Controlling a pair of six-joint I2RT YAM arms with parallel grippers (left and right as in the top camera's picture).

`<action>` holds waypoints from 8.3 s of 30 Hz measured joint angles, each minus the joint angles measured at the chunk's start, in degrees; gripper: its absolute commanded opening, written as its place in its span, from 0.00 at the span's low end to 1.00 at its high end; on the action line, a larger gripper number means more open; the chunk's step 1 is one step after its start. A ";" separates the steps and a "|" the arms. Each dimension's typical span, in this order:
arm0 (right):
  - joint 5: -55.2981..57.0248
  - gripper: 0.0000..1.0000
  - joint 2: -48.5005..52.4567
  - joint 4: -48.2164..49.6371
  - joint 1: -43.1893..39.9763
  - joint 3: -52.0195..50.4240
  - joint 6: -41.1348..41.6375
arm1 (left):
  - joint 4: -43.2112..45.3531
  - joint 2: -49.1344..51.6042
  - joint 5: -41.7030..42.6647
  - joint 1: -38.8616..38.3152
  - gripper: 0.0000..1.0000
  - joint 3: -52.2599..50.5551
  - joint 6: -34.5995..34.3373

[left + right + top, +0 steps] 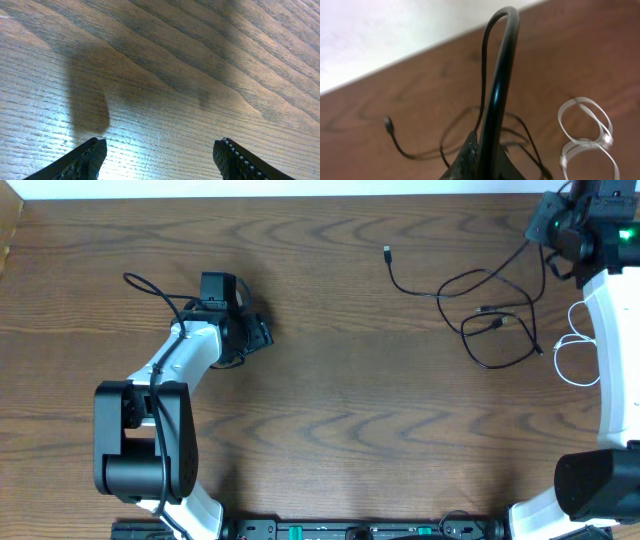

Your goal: Untangle cables

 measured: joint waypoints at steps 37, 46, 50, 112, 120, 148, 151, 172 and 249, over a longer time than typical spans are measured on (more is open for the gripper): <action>10.73 0.99 0.04 6.16 -9.86 -23.63 0.90 | -0.02 0.00 0.00 0.00 0.73 0.00 -0.02; -3.87 0.99 0.04 6.03 -9.84 -24.68 0.63 | -0.02 0.00 1.16 0.00 0.62 0.00 0.00; -12.24 0.99 0.11 7.21 -9.53 -28.44 0.39 | -0.02 0.00 2.43 0.00 0.62 0.00 0.00; -10.47 0.99 1.09 37.97 25.35 -47.60 -9.73 | -1.18 -0.46 0.33 -0.02 0.98 -2.05 0.04; -10.47 0.99 1.09 37.97 25.35 -47.60 -9.73 | -1.18 -0.46 0.20 -0.02 0.98 -2.05 0.04; -14.36 0.99 1.09 40.13 25.35 -47.60 -9.73 | -1.16 -0.48 0.20 -0.02 0.98 -2.05 0.04; -14.29 0.99 1.09 40.13 25.35 -47.60 -9.73 | -1.18 -0.46 0.20 -0.02 0.98 -2.05 0.04; -14.12 0.99 1.09 40.13 25.35 -47.60 -9.73 | -1.18 -0.46 0.20 -0.02 0.98 -2.05 0.04; -33.18 0.99 -35.17 79.95 0.74 -103.56 -24.65 | -1.22 -0.48 0.00 0.00 0.98 -2.08 0.02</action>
